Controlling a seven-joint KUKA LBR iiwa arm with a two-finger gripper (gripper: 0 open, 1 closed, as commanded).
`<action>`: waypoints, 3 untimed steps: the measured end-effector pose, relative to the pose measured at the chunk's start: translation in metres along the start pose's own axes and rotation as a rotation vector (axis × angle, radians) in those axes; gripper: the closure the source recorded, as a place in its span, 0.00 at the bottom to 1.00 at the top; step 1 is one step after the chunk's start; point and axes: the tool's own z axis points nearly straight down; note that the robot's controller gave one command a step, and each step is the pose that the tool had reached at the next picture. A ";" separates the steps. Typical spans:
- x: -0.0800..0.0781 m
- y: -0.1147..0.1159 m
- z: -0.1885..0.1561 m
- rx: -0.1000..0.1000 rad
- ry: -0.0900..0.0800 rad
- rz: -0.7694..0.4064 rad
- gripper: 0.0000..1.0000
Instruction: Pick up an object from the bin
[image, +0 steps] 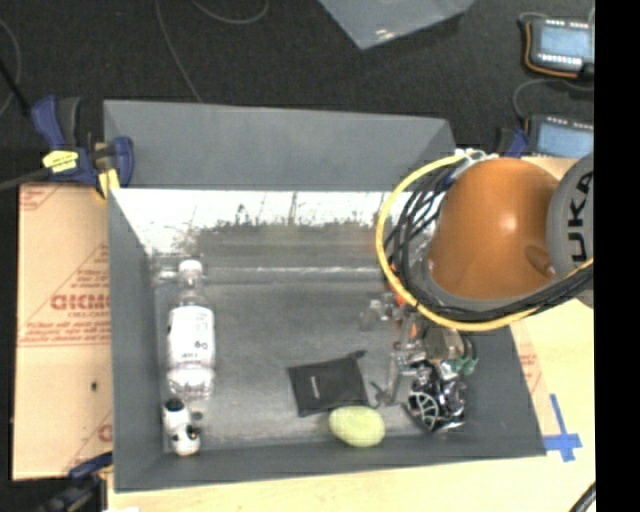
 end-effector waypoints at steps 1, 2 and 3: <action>-0.001 0.000 -0.004 0.000 -0.007 0.000 0.00; -0.018 0.005 0.064 0.000 -0.012 -0.008 0.00; -0.021 0.008 0.106 0.001 -0.003 -0.018 0.00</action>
Offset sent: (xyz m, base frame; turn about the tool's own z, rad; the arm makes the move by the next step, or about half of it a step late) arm 0.0350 0.0149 -0.1613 -0.0133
